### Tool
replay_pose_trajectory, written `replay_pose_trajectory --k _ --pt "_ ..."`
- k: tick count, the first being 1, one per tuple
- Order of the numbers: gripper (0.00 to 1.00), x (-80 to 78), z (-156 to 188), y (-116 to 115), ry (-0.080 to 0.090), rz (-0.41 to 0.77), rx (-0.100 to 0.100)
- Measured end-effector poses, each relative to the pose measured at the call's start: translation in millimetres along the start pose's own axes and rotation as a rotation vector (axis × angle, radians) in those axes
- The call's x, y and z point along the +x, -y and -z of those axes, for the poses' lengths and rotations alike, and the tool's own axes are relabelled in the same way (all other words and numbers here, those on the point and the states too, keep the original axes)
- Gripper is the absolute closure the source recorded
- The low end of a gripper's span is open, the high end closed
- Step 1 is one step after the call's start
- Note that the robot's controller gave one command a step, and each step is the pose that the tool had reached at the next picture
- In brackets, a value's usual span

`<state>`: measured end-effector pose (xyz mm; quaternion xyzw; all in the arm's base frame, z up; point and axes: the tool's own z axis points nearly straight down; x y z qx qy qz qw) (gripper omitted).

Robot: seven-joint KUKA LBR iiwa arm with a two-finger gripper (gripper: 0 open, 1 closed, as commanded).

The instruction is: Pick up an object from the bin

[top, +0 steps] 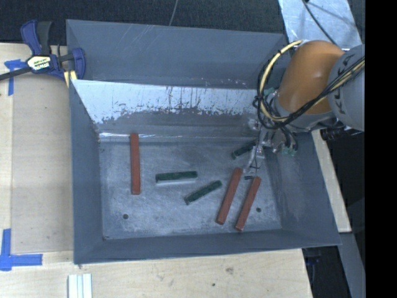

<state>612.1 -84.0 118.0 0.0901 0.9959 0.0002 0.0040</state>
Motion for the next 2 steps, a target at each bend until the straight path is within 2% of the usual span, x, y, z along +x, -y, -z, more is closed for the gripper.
replay_pose_trajectory --k 1,2 --pt "0.0 19.8 -36 -50 -0.007 0.108 0.001" --pt "0.0 19.2 -41 -5 -0.005 0.107 -0.002"
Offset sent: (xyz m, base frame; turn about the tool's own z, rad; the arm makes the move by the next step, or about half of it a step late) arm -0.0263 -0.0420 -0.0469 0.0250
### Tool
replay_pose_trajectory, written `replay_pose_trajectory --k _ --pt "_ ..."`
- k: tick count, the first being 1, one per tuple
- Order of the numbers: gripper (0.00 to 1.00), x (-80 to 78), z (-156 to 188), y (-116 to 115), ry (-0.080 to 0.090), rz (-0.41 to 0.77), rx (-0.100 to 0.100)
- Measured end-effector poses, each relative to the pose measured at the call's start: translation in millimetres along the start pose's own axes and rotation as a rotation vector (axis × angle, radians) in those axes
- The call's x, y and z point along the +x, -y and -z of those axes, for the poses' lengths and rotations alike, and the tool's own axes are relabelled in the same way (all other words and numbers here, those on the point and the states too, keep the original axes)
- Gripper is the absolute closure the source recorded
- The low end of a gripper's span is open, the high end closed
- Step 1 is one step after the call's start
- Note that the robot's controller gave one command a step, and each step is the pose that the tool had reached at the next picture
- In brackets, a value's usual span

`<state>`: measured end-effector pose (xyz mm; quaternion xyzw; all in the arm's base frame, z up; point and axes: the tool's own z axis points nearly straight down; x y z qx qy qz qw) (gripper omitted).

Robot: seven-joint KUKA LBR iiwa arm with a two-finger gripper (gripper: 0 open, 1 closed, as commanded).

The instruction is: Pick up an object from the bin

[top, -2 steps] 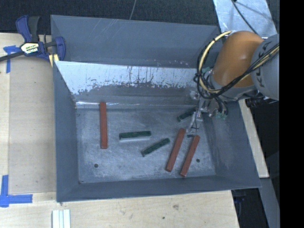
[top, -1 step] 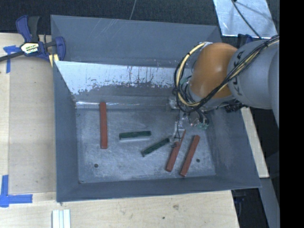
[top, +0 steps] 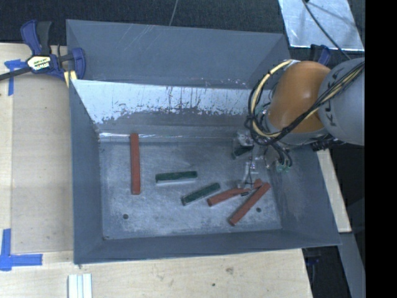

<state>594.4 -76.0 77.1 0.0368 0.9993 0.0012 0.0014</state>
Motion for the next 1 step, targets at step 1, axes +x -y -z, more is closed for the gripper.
replay_pose_trajectory --k 1 --pt "0.0 14.4 9.7 -11.6 -0.001 -0.141 0.009"
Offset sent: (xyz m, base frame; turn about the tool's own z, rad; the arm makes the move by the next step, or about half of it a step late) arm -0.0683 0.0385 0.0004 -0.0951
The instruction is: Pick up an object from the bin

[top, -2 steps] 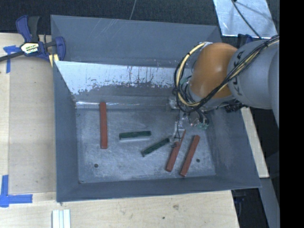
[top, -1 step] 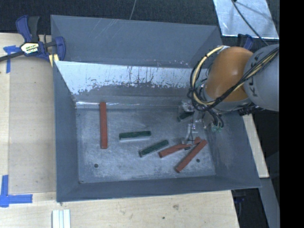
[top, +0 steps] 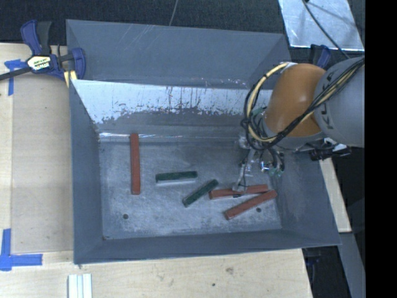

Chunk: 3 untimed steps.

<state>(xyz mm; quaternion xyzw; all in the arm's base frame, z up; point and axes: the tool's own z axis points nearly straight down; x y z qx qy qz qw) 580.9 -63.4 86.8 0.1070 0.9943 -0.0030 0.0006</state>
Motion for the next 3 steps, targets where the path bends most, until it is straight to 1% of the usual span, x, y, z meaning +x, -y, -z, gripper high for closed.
replay_pose_trajectory --k 1,2,3 --pt "0.0 36.9 -3 -27 0.003 0.166 -0.01" --pt "0.0 41.3 -2 -1 0.003 0.066 -0.002" --pt "0.0 57.7 -12 -81 -0.001 -0.014 -0.006"
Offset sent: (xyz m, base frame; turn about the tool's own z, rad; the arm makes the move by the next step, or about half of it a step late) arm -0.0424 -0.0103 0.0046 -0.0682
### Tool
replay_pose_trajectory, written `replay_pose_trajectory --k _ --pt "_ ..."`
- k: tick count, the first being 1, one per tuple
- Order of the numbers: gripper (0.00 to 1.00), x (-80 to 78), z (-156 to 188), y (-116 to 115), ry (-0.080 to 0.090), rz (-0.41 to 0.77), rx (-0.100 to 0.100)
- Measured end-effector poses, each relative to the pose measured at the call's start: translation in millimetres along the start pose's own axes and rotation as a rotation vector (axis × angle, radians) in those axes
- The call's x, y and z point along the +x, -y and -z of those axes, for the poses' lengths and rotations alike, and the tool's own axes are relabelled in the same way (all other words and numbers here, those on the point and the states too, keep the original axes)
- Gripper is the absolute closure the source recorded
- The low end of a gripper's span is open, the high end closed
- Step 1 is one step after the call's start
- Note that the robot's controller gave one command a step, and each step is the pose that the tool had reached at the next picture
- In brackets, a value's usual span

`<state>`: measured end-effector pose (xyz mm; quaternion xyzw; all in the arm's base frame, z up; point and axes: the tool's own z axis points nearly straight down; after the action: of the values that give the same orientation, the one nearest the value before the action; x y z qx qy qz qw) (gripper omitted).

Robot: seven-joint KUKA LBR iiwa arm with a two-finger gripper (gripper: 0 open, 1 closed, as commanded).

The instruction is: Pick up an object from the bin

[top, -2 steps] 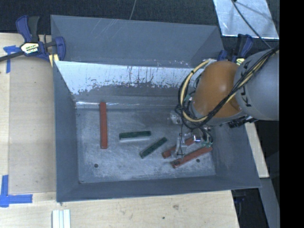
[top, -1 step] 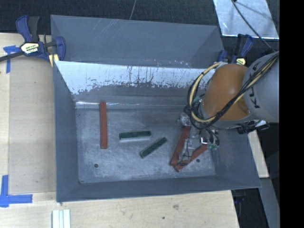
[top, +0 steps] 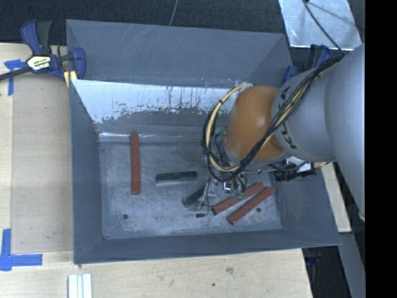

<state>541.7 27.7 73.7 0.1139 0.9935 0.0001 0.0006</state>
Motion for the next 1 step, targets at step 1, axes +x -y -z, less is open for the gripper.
replay_pose_trajectory --k 1 --pt "0.0 2.3 -1.8 18.7 -0.002 -0.031 -0.004"
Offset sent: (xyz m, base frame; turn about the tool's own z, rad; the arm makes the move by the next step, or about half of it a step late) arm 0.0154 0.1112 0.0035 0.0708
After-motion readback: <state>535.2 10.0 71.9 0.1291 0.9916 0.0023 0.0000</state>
